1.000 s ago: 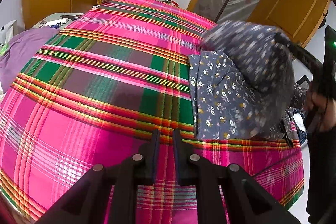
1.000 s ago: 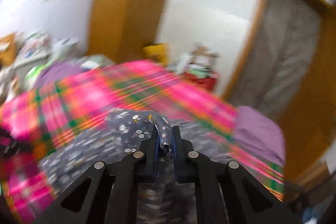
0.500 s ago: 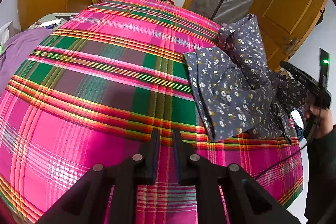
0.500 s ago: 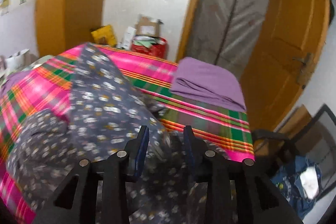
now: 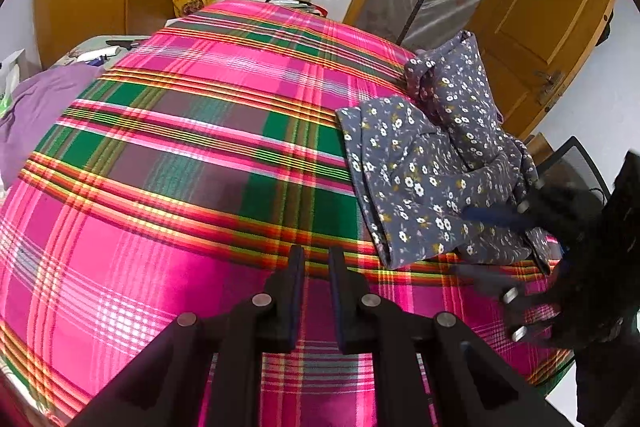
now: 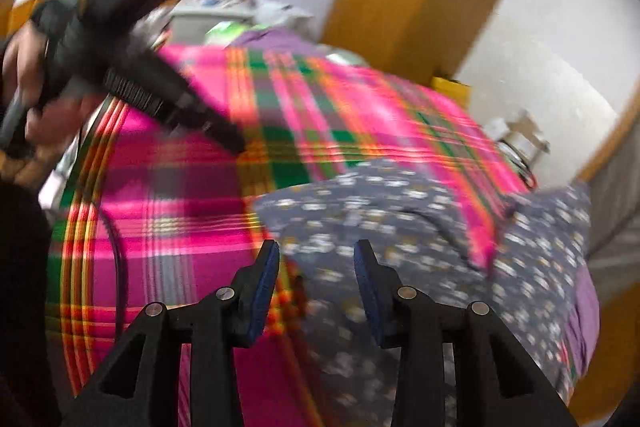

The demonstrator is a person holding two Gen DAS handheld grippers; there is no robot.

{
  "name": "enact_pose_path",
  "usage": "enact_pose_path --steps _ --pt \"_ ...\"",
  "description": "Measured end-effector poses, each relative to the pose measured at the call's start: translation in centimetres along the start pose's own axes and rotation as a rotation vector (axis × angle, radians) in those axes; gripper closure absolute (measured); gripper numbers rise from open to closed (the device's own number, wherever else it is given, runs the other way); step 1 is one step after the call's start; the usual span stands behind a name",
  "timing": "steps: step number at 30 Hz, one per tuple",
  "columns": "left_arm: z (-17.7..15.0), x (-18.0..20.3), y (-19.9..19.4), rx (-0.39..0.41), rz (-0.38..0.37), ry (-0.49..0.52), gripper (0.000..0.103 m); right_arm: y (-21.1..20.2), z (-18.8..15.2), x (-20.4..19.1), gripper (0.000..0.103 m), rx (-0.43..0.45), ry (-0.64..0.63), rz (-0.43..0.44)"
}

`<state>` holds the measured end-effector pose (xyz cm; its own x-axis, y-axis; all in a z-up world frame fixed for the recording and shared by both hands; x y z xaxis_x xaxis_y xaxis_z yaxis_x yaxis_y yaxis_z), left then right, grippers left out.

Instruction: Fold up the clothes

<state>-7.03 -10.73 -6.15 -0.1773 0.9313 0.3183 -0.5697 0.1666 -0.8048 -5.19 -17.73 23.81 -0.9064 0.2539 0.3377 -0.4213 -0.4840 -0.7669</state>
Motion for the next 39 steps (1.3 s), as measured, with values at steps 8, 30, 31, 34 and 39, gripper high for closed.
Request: enact_pose_path --steps 8,30,31,34,39 --pt "-0.1 -0.6 -0.4 0.009 0.006 -0.014 0.091 0.0 0.9 3.1 0.093 0.028 0.091 -0.060" --pt "0.4 6.5 4.0 -0.070 -0.298 0.059 0.074 -10.8 -1.8 19.6 0.097 0.199 0.603 -0.438" --pt "0.4 6.6 4.4 -0.077 -0.310 0.051 0.074 -11.2 -2.0 19.7 0.097 0.200 0.605 -0.442" --pt "0.6 7.0 5.2 -0.084 -0.320 0.037 0.074 -11.4 -2.5 20.0 0.097 0.204 0.610 -0.454" --pt "0.8 7.9 6.2 -0.086 -0.305 0.050 0.074 -12.0 -3.3 21.0 0.097 0.216 0.632 -0.469"
Point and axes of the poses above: each gripper's, at about its wrist camera, not at the fingertips, and y roughly the way its jaws point, x to its right, z to its top, the point moved 6 cm from there along y, roughly the way its jaws point, and after that the axes turned 5 degrees about -x, right-handed, at the moved point
